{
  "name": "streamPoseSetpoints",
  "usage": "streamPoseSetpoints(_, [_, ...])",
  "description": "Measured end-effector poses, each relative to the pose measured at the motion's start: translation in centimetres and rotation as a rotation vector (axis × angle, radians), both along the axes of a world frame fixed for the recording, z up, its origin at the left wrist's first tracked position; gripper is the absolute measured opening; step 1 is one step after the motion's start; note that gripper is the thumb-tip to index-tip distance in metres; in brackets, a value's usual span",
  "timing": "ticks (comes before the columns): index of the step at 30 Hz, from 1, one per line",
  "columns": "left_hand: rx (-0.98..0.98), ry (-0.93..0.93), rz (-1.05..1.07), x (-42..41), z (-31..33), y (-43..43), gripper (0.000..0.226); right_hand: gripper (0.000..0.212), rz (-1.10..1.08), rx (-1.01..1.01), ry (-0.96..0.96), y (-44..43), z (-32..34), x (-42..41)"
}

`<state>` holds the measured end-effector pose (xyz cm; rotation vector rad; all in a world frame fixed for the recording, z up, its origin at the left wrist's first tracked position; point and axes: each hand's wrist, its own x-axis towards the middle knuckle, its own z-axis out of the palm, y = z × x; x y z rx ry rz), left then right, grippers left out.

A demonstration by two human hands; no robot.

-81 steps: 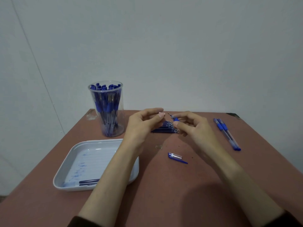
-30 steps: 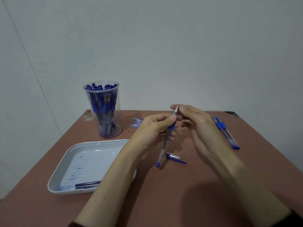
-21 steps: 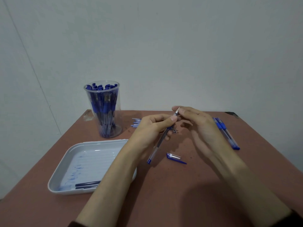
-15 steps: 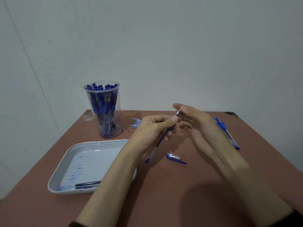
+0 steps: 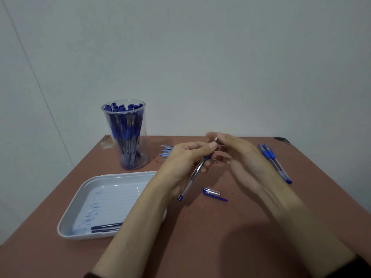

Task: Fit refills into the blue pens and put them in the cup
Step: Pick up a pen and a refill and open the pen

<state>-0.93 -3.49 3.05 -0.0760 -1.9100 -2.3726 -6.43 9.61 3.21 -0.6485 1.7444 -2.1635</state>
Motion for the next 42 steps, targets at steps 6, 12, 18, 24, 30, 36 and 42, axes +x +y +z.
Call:
streamPoseSetpoints(6, [0.021, -0.036, -0.032, -0.1, -0.2, 0.2, 0.016, 0.032, 0.058, -0.033, -0.068, -0.1, -0.3, 0.0])
streamPoseSetpoints(12, [0.039, -0.021, -0.009, -0.3, -0.3, 0.3, 0.02, 0.02, 0.024, -0.092, -0.084, -0.6, -0.2, 0.2])
streamPoseSetpoints(18, [-0.075, -0.005, 0.13, -0.7, -1.1, 0.6, 0.013, 0.019, -0.133, -0.08, -0.051, -1.0, -0.7, 0.5])
streamPoseSetpoints(24, [0.018, -0.053, 0.145, -0.7, -0.8, 0.4, 0.015, 0.028, -0.165, 0.211, -0.003, -0.7, -0.5, 0.0])
streamPoseSetpoints(30, [0.054, -0.085, 0.233, -1.0, -0.7, -0.9, 0.02, 0.02, 0.104, 0.997, 0.448, 0.8, -1.0, 0.0])
streamPoseSetpoints(36, [0.206, -0.054, 0.223, -1.2, -0.5, -1.5, 0.017, 0.009, 0.032, 0.959, 0.4, 0.5, -1.4, -0.3])
streamPoseSetpoints(42, [0.018, -0.114, 0.077, -0.7, -0.7, -0.7, 0.017, 0.006, -0.349, 0.135, 0.046, 1.1, 0.0, -1.3])
